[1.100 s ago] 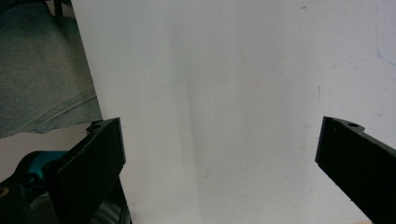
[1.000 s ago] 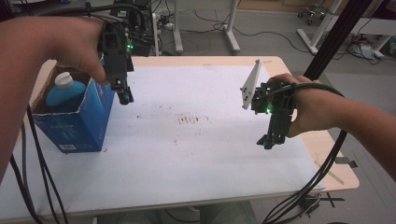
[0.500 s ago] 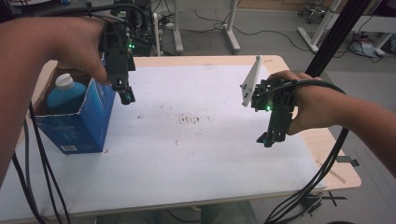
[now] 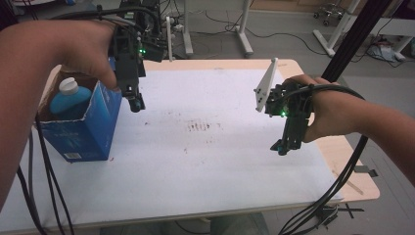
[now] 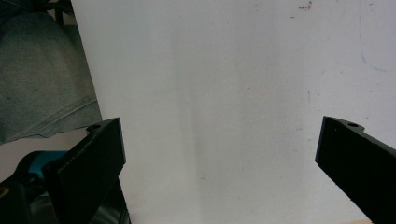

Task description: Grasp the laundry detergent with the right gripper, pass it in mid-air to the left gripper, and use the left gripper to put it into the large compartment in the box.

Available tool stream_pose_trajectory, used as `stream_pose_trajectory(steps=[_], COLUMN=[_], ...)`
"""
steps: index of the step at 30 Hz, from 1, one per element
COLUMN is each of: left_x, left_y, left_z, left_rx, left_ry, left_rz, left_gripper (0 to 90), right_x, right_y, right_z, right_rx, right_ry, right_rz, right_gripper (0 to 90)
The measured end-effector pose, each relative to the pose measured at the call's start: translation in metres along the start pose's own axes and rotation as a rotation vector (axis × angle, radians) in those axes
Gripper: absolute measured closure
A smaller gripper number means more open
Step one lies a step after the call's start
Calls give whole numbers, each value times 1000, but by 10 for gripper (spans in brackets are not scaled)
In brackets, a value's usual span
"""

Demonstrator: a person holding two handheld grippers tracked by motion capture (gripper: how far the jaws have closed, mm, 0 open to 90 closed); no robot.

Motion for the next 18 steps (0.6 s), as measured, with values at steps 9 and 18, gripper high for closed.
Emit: stream_pose_trajectory(steps=[9,18], left_x=[1,2], left_y=[1,0], left_z=[-1,1], left_rx=[-5,-6], left_ry=[-3,-4], left_rz=[-6,-3], left_gripper=[16,17], right_x=[0,-4], right_y=[-5,-12], right_z=[1,-1], right_rx=[0,4], right_ry=[-4,-3], right_rz=[3,0], right_gripper=[6,7])
Point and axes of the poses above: each handheld gripper's, and its own axes: y roughly forward along the jaws, x roughly out of its underside, z roughly to its right, the point moved 9 cm from there along y, roughly forward along the jaws, and after that the axes turned 15 degrees about -y, right-handed, at the moved point
